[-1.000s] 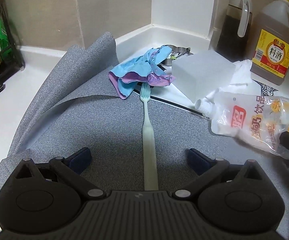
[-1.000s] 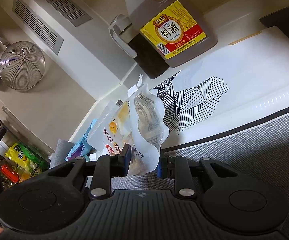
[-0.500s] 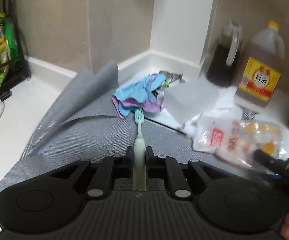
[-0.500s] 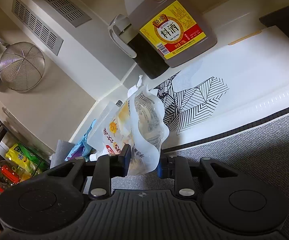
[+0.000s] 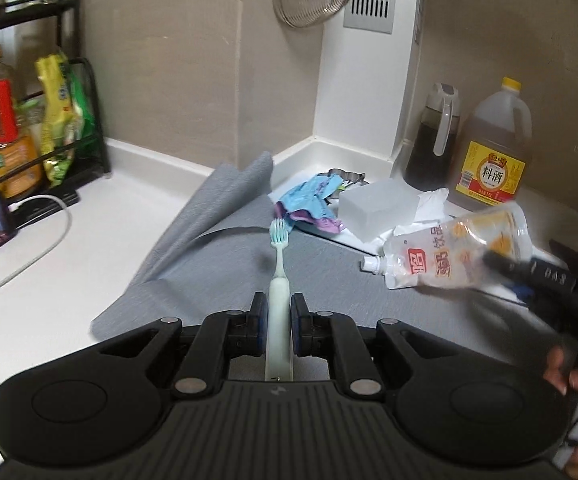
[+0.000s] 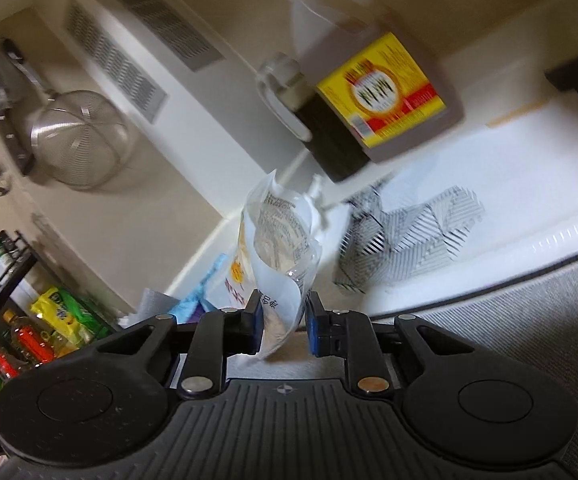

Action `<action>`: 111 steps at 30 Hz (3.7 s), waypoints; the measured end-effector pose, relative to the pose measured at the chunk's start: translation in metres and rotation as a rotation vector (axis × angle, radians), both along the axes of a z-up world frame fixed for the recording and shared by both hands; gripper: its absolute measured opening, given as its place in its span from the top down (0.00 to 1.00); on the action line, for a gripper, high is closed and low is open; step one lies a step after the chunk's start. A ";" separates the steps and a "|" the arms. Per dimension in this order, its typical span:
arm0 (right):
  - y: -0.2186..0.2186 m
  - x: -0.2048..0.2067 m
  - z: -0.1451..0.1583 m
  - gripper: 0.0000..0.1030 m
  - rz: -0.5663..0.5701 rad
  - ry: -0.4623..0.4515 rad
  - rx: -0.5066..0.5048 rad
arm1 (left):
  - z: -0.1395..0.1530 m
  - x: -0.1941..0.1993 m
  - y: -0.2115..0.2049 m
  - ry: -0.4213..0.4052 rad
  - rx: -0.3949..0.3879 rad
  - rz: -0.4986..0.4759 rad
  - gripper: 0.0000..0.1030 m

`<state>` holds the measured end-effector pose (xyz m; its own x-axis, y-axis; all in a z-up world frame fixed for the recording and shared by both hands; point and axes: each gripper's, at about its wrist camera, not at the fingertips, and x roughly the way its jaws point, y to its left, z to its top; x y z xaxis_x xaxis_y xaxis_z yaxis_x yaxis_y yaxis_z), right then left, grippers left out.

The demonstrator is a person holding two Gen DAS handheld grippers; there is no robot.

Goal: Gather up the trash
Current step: 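Lift the drink pouch and toothbrush off the mat with both tools, then carry the toothbrush and drink pouch down over the blue bin with both tools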

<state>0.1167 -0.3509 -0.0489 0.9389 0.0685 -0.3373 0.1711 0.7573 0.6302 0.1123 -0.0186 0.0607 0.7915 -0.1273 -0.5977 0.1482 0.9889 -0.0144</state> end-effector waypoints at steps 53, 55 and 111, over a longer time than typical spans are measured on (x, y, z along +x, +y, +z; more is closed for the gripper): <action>0.132 -0.265 0.070 0.79 0.343 -0.012 -0.293 | -0.031 -0.287 0.127 -0.020 0.057 0.139 0.88; 0.141 -0.269 0.063 0.79 0.364 0.014 -0.307 | -0.038 -0.290 0.126 0.003 0.063 0.143 0.88; 0.194 -0.249 0.011 0.79 0.488 0.223 -0.402 | -0.104 -0.282 0.095 0.202 0.142 0.093 0.88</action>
